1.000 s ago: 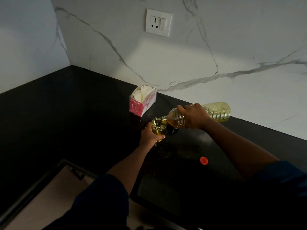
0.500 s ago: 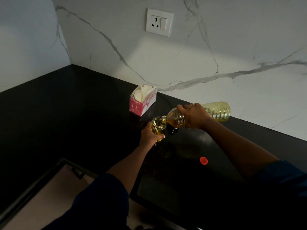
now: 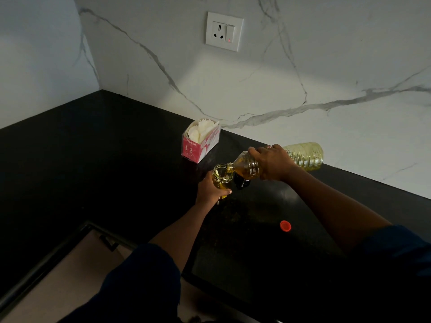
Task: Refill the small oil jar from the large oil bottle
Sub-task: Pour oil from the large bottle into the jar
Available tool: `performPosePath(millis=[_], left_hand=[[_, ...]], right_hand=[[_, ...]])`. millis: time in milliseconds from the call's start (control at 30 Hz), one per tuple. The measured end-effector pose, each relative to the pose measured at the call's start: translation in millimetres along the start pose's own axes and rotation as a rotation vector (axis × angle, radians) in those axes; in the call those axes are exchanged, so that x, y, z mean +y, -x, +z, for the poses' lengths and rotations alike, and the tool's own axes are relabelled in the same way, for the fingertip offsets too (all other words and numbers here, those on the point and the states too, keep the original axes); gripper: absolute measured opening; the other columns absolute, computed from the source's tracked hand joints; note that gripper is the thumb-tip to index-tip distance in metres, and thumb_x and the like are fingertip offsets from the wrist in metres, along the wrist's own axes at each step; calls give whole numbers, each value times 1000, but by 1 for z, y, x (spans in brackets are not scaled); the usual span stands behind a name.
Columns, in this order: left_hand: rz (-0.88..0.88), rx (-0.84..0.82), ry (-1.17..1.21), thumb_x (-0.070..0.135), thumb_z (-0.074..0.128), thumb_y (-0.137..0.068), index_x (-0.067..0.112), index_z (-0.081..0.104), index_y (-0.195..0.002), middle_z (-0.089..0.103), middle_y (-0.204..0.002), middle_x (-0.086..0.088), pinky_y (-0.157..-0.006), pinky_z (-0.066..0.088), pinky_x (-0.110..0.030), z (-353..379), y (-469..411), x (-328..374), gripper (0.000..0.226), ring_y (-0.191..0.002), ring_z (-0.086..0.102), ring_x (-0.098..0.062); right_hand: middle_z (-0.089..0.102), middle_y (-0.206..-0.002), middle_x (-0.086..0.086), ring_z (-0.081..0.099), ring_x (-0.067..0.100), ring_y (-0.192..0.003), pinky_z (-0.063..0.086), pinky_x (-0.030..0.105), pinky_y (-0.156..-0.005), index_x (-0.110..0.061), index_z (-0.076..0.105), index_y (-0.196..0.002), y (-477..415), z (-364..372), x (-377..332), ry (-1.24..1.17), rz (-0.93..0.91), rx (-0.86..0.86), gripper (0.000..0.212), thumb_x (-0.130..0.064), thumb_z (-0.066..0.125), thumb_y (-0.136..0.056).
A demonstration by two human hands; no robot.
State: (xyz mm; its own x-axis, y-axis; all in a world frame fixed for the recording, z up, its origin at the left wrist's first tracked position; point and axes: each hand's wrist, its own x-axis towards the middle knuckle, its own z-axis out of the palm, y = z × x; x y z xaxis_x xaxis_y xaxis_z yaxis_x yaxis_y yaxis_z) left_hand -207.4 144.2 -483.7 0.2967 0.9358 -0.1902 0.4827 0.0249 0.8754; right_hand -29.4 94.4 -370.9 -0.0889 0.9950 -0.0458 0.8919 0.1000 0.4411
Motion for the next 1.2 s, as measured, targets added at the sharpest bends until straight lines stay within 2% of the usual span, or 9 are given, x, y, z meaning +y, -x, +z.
performPosePath(millis=[1200], left_hand=[[-4,-4,9,20,83,-64,16,41,-132,51,-132,-6,-98,44,-36,0,0,-1,80,-124,48,-23]], right_hand=[[46,-136,13,49,30,-121,36,41,-101,-13,21,-142,-1,1,-1,-1,5,8,90,-42,71,-74]])
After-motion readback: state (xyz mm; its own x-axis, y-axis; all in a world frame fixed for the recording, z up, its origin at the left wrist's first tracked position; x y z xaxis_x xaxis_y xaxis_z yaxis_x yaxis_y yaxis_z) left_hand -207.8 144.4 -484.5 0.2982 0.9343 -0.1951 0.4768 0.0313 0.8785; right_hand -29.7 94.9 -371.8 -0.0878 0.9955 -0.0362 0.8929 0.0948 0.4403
